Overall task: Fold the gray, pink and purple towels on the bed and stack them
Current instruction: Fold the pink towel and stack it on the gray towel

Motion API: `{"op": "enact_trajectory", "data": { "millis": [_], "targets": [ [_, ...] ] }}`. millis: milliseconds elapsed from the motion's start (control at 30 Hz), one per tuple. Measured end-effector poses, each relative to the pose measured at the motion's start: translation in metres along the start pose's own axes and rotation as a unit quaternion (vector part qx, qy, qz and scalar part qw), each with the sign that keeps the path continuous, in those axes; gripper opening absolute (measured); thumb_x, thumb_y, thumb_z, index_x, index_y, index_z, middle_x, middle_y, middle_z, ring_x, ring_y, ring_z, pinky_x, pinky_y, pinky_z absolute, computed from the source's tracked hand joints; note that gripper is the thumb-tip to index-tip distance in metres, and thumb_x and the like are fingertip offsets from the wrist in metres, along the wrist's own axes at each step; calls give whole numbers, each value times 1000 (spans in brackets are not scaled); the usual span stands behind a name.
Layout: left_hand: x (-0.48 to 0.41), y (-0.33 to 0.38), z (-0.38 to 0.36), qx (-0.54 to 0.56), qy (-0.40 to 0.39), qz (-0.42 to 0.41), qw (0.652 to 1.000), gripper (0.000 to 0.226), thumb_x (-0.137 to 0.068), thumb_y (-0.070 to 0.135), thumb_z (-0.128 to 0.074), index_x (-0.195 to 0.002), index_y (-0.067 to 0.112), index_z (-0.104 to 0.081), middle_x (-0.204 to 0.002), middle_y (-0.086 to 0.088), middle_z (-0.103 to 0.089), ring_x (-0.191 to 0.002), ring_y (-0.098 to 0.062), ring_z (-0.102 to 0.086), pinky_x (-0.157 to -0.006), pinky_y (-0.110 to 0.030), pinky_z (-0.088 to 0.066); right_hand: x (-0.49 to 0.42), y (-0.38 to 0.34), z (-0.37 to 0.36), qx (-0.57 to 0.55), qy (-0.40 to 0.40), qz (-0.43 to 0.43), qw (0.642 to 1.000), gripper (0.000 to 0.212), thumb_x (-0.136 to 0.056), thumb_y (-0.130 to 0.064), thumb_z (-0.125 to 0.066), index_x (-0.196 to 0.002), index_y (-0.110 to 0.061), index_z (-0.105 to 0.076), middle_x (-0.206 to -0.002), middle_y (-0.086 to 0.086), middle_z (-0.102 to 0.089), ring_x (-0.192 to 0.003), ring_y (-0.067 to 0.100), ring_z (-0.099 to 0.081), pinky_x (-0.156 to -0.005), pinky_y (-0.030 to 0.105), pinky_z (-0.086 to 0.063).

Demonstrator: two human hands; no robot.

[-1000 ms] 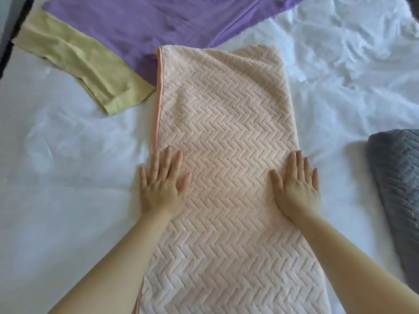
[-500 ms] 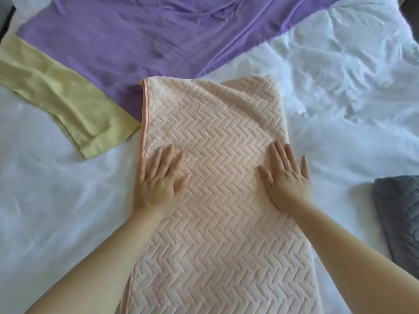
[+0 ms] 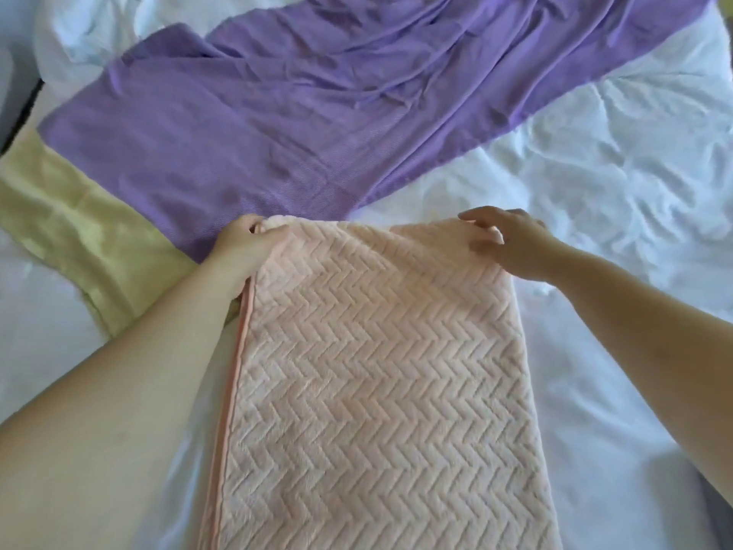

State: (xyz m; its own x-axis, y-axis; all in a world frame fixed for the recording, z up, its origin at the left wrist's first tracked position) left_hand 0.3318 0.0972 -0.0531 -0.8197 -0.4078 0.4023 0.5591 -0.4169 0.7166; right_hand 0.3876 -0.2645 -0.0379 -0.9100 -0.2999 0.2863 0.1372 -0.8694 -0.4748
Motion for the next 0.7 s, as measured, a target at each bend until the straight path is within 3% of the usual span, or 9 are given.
{"op": "enact_trajectory", "data": {
  "millis": [67,167,267,333,367,433,567,633,700],
  "targets": [
    [3,1,0,42,-73,-31,996,29,-80,28,-74,-105,16,-65,-116,-2,-63,-105,-17,-59,-93,-30,-47,-1,-3,5,105,-18,30,994,47,-81,-41,-66,-126,-40,-53,-117,-10,-60,-121,22,-35,-103,37,-15],
    [10,8,3,-47,-142,-158,976,23,-71,23,-82,-86,30,-65,-126,11,-57,-110,-5,-53,-91,-12,-40,3,-13,13,241,-30,110,964,41,-73,-52,-67,-111,-42,-59,-91,-14,-53,-110,20,-41,-98,36,-16],
    [14,15,12,-314,-117,-226,915,19,-57,52,-68,-69,48,-54,-102,32,-57,-104,-7,-45,-97,-31,-34,6,-20,22,281,-26,212,936,39,-69,-49,-68,-104,-40,-57,-106,-15,-52,-103,17,-45,-92,34,-23],
    [10,16,21,-353,-105,-209,906,19,-56,55,-58,-69,46,-48,-83,24,-56,-96,-12,-46,-89,-33,-30,6,-20,26,289,-45,258,921,42,-70,-49,-64,-110,-44,-51,-107,-20,-55,-94,11,-43,-84,30,-24],
    [5,14,26,-343,-114,-194,912,21,-59,56,-60,-72,44,-48,-80,18,-57,-91,-15,-50,-83,-32,-33,4,-18,29,295,-63,263,916,47,-71,-52,-61,-115,-47,-45,-95,-21,-56,-86,7,-40,-81,27,-20],
    [-4,9,32,-326,-144,-175,918,26,-73,51,-69,-80,34,-51,-78,8,-59,-81,-22,-55,-72,-34,-40,1,-11,38,324,-91,238,911,61,-70,-67,-52,-125,-51,-32,-73,-17,-45,-76,4,-36,-79,25,-17],
    [-19,6,31,-295,-134,-151,934,30,-89,47,-57,-83,18,-51,-79,-2,-55,-76,-22,-50,-66,-33,-36,-13,-6,53,368,-111,132,914,75,-72,-81,-9,-127,-41,-42,-76,-16,-52,-88,10,-47,-91,32,-26],
    [-24,6,26,-264,-115,-157,945,28,-91,36,-59,-78,13,-52,-90,-7,-50,-85,-21,-47,-66,-29,-29,-20,-4,49,268,-148,46,951,65,-82,-72,-11,-124,-37,-46,-99,-11,-60,-103,16,-52,-96,35,-27],
    [-26,7,21,-201,-117,-135,963,28,-87,28,-67,-69,11,-54,-87,-7,-47,-84,-18,-46,-67,-25,-27,-25,3,42,152,-162,-2,975,42,-95,-55,-30,-116,-27,-52,-113,-3,-58,-103,20,-52,-89,35,-34]
  ]
}}
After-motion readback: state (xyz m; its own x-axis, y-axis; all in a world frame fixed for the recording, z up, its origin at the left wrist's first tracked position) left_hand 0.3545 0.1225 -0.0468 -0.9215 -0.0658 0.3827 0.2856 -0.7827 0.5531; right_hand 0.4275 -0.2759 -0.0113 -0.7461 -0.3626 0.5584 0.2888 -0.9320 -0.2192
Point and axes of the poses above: each hand's wrist, its own x-axis away from the middle knuckle, its own z-axis out of the back of the hand, y = z × x, the point moved 2 cm from there along -x, towards the middle knuckle
